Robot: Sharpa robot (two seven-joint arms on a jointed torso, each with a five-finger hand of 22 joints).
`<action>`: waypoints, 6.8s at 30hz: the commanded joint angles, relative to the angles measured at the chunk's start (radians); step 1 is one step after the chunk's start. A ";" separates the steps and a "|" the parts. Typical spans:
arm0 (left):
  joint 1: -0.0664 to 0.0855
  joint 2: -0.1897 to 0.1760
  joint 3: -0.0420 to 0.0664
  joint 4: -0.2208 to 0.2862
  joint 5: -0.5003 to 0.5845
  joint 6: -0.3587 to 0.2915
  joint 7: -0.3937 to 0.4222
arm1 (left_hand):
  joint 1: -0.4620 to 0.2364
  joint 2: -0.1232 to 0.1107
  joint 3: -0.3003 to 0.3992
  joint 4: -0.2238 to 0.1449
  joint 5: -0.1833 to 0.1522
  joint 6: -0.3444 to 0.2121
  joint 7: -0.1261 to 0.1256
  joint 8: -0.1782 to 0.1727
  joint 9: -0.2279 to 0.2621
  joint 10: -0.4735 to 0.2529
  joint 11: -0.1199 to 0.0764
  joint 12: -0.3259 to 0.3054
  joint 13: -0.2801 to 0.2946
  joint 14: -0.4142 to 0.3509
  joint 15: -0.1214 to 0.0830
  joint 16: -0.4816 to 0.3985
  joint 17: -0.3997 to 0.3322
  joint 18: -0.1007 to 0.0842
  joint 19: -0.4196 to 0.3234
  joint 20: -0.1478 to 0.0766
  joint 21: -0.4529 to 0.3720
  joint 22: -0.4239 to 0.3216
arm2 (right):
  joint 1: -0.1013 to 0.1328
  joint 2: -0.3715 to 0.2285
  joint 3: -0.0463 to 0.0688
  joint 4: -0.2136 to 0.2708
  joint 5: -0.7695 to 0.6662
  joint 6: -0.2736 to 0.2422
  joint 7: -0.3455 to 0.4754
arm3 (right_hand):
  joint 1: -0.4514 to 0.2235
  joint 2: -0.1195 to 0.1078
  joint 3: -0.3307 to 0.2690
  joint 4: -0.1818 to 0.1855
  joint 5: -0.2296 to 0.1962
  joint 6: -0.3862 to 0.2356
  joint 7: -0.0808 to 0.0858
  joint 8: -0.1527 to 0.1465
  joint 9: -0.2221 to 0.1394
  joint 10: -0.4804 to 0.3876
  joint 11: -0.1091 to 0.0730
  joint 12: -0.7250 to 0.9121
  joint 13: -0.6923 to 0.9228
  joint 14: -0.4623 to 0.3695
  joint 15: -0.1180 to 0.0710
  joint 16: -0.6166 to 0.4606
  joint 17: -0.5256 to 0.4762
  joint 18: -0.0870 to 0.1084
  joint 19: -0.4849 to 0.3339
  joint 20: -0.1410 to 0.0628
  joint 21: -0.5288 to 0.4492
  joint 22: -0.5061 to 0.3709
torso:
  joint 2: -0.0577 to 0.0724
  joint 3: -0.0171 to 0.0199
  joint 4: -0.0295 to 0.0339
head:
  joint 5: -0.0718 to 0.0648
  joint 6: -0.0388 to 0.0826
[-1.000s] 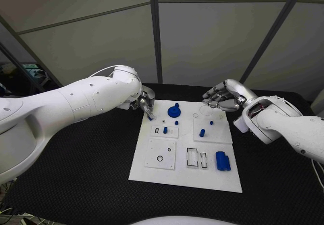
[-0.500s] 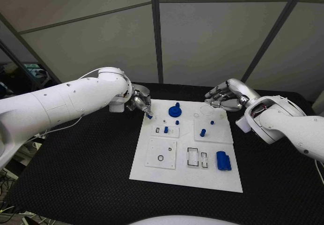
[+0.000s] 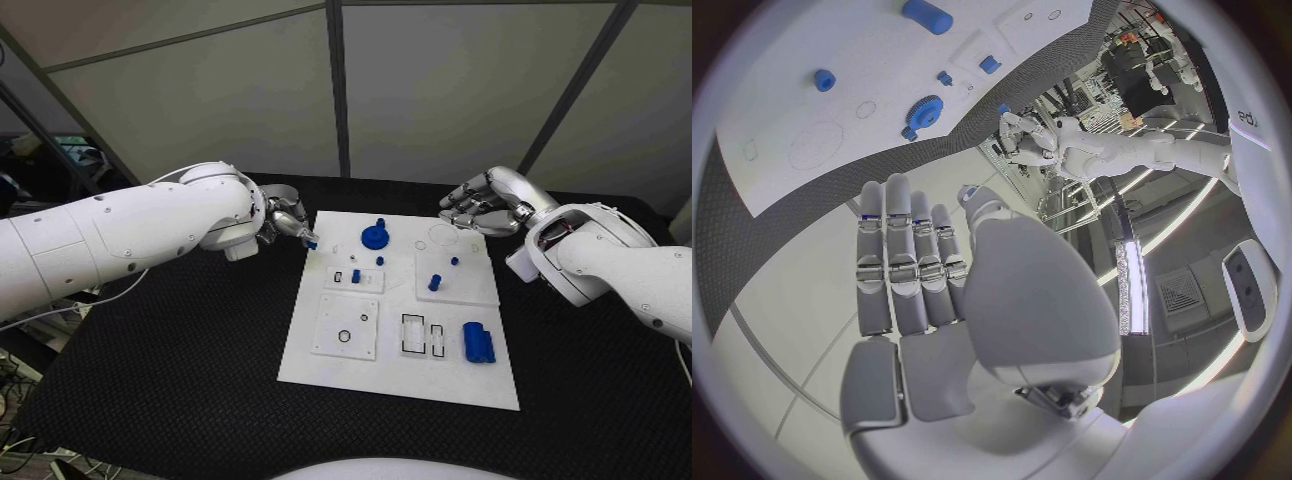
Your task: Assemble the parts on the task board
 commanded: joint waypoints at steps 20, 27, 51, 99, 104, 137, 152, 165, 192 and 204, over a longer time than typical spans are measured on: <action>-0.064 0.009 -0.035 0.127 0.058 -0.290 -0.072 | -0.021 -0.026 0.191 -0.166 0.010 0.016 -0.004 0.017 0.031 0.036 -0.015 0.018 0.032 0.071 -0.009 0.004 0.135 -0.010 0.012 -0.004 0.021 0.157 | 0.002 -0.001 0.001 0.007 0.002 -0.004 0.003 | 0.002 -0.010 0.007 0.001 0.004 0.000 0.007 -0.006 -0.001 0.001 0.005 -0.003 -0.002 0.002 0.004 -0.006 -0.002 0.011 0.004 0.003 -0.006 -0.001 | 0.002 -0.0010 -0.0025 | -0.006 -0.009; -0.066 0.033 -0.035 0.116 0.043 -0.236 -0.086 | -0.022 -0.026 0.192 -0.166 0.011 0.016 -0.004 0.017 0.032 0.036 -0.015 0.017 0.030 0.071 -0.010 0.003 0.135 -0.009 0.011 -0.004 0.020 0.157 | 0.002 0.001 0.001 0.006 0.002 -0.003 0.004 | 0.002 -0.010 0.007 0.001 0.004 0.000 0.007 -0.006 -0.001 0.001 0.005 -0.003 -0.002 0.002 0.004 -0.006 -0.002 0.011 0.004 0.003 -0.006 -0.001 | 0.003 -0.0012 -0.0029 | -0.010 -0.014; -0.066 0.065 -0.034 0.080 -0.026 -0.081 -0.122 | -0.021 -0.030 0.194 -0.169 0.016 0.015 -0.004 0.018 0.033 0.038 -0.016 0.018 0.033 0.071 -0.010 0.003 0.135 -0.010 0.013 -0.005 0.025 0.158 | 0.002 0.005 0.001 0.003 0.004 -0.001 0.006 | 0.001 -0.010 0.007 0.002 0.005 0.000 0.008 -0.007 -0.001 0.000 0.006 -0.005 -0.003 0.002 0.004 -0.009 -0.003 0.011 0.004 0.004 -0.009 -0.003 | 0.002 -0.0006 -0.0016 | -0.013 -0.025; -0.067 0.078 -0.034 0.071 -0.034 -0.048 -0.123 | -0.020 -0.035 0.196 -0.173 0.024 0.017 -0.005 0.022 0.037 0.043 -0.016 0.024 0.044 0.071 -0.010 0.003 0.135 -0.011 0.014 -0.005 0.030 0.159 | 0.002 0.011 0.001 -0.003 0.005 0.006 0.009 | 0.000 -0.011 0.007 0.002 0.005 -0.001 0.008 -0.009 -0.001 0.000 0.006 -0.006 -0.005 0.002 0.005 -0.012 -0.005 0.011 0.004 0.004 -0.012 -0.005 | 0.002 -0.0001 -0.0026 | -0.011 -0.031; -0.067 0.092 -0.034 0.059 -0.034 -0.019 -0.124 | -0.022 -0.035 0.195 -0.172 0.025 0.017 -0.004 0.023 0.037 0.046 -0.016 0.027 0.049 0.071 -0.010 0.003 0.135 -0.011 0.014 -0.005 0.028 0.158 | 0.002 0.011 0.001 -0.002 0.006 0.007 0.008 | 0.000 -0.011 0.007 0.002 0.005 -0.001 0.008 -0.009 -0.001 0.000 0.006 -0.006 -0.005 0.002 0.005 -0.012 -0.005 0.011 0.004 0.004 -0.012 -0.005 | 0.003 0.0002 -0.0034 | -0.011 -0.034; -0.066 0.124 -0.033 0.014 -0.041 -0.008 -0.145 | -0.183 -0.023 -0.248 0.001 0.125 0.045 -0.035 0.040 0.059 0.063 -0.036 0.049 0.096 0.072 -0.025 0.001 0.139 -0.018 0.021 -0.014 0.066 0.165 | 0.002 0.010 0.001 -0.002 0.007 0.008 0.009 | -0.005 -0.014 0.008 0.001 0.005 -0.011 0.015 -0.018 -0.002 -0.013 0.013 -0.015 -0.011 -0.004 0.011 -0.034 -0.015 0.011 0.001 0.010 -0.031 -0.017 | 0.001 -0.0012 -0.0006 | -0.016 -0.033; -0.066 0.101 -0.032 0.029 -0.044 -0.064 -0.123 | -0.131 0.024 -0.481 0.107 0.087 0.059 -0.032 0.017 0.039 0.061 -0.034 0.043 0.100 0.073 -0.025 0.001 0.141 -0.017 0.023 -0.018 0.067 0.165 | 0.002 0.011 0.001 -0.004 0.009 0.015 0.011 | -0.012 -0.016 0.005 0.001 0.006 -0.016 0.020 -0.022 -0.001 -0.023 0.020 -0.021 -0.012 -0.018 0.020 -0.058 -0.027 0.010 -0.007 0.018 -0.055 -0.031 | 0.001 -0.0008 -0.0014 | -0.016 -0.031; -0.067 0.067 0.010 0.054 -0.044 -0.214 -0.048 | -0.044 0.060 -0.582 0.180 0.095 -0.008 -0.004 -0.007 0.020 -0.058 -0.010 -0.126 -0.125 0.070 -0.009 -0.005 0.134 0.017 -0.036 -0.006 -0.147 0.108 | 0.001 0.011 0.001 -0.007 0.010 0.017 0.010 | -0.011 -0.015 0.005 0.000 0.006 -0.019 0.021 -0.024 -0.001 -0.028 0.021 -0.023 -0.013 -0.022 0.022 -0.065 -0.031 0.010 -0.009 0.020 -0.062 -0.035 | 0.001 -0.0010 -0.0007 | -0.019 -0.028; -0.128 0.183 0.015 -0.030 -0.456 -0.355 0.491 | 0.330 -0.054 -0.415 0.062 0.084 -0.095 0.064 -0.163 -0.276 -0.392 0.097 -0.780 -0.847 -0.348 0.089 -0.621 -0.708 0.090 -0.286 0.085 -0.856 -0.205 | 0.001 0.019 0.001 -0.010 0.012 0.022 0.017 | 0.004 -0.009 0.014 -0.009 0.005 -0.008 0.015 -0.019 0.002 -0.035 0.019 -0.027 -0.013 -0.026 0.022 -0.079 -0.040 0.012 -0.008 0.023 -0.077 -0.045 | 0.004 -0.0002 -0.0062 | -0.047 -0.013; -0.137 0.231 0.013 -0.094 -0.518 -0.301 0.492 | 0.323 -0.047 -0.387 0.035 -0.043 -0.055 0.055 -0.191 -0.324 -0.376 0.098 -0.829 -0.922 -0.336 0.088 -0.566 -0.716 0.090 -0.261 0.085 -0.851 -0.196 | 0.001 0.024 0.001 -0.010 0.012 0.023 0.018 | 0.004 -0.009 0.014 -0.010 0.005 -0.008 0.016 -0.019 0.001 -0.035 0.020 -0.027 -0.013 -0.026 0.022 -0.080 -0.041 0.012 -0.008 0.023 -0.077 -0.046 | 0.004 -0.0004 -0.0036 | -0.051 -0.013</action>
